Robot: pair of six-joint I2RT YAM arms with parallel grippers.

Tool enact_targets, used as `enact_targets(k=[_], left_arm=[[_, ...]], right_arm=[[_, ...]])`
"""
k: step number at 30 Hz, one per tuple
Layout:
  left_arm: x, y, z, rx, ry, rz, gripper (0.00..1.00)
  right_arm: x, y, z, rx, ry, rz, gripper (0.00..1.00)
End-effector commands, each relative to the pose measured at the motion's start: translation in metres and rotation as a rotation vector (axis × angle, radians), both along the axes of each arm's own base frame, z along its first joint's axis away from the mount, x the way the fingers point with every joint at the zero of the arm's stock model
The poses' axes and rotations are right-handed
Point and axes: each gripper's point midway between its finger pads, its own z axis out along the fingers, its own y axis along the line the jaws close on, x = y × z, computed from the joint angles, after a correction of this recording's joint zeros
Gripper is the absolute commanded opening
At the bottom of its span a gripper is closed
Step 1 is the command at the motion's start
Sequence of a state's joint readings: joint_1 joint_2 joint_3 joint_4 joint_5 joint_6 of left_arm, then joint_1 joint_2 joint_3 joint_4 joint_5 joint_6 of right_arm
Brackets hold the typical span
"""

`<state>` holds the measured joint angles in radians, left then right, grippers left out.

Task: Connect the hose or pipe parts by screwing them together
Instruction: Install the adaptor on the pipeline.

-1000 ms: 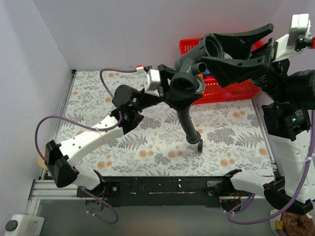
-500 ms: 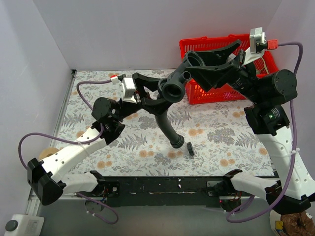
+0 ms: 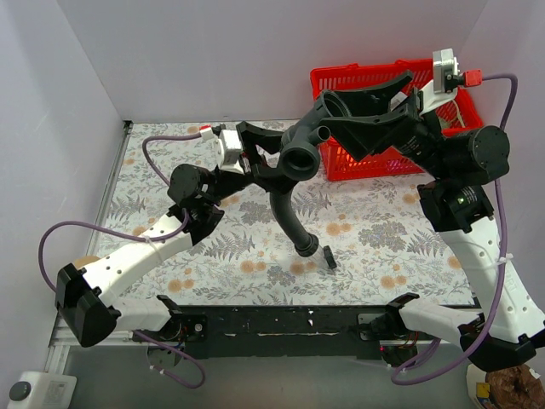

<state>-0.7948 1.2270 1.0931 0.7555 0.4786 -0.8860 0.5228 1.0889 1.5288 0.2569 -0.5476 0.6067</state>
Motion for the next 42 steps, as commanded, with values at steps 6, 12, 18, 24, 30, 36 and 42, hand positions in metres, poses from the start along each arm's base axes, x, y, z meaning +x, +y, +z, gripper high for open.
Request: enact_targets(k=[6, 12, 18, 24, 30, 36, 42], left_arm=[[-0.008, 0.005, 0.037, -0.041, -0.088, -0.004, 0.33], [-0.013, 0.008, 0.041, -0.042, -0.121, -0.002, 0.33], [-0.016, 0.009, 0.043, -0.044, -0.136, -0.006, 0.33], [-0.019, 0.009, 0.041, -0.028, -0.173, -0.001, 0.33], [-0.015, 0.006, 0.036, 0.01, -0.197, 0.019, 0.33], [-0.014, 0.01, 0.042, -0.021, -0.178, 0.029, 0.33], [-0.011, 0.014, 0.053, -0.059, -0.13, 0.038, 0.31]], right_arm=[[-0.009, -0.007, 0.007, -0.001, -0.055, -0.021, 0.01], [-0.001, -0.008, 0.006, -0.055, -0.03, -0.074, 0.01], [0.002, -0.009, 0.007, -0.073, -0.021, -0.089, 0.01], [0.008, -0.005, 0.006, -0.103, 0.005, -0.091, 0.01], [0.014, 0.0, 0.006, -0.15, 0.031, -0.081, 0.01], [0.013, 0.001, -0.007, -0.123, 0.041, -0.066, 0.01], [0.014, 0.001, -0.025, -0.099, 0.039, -0.067, 0.01]])
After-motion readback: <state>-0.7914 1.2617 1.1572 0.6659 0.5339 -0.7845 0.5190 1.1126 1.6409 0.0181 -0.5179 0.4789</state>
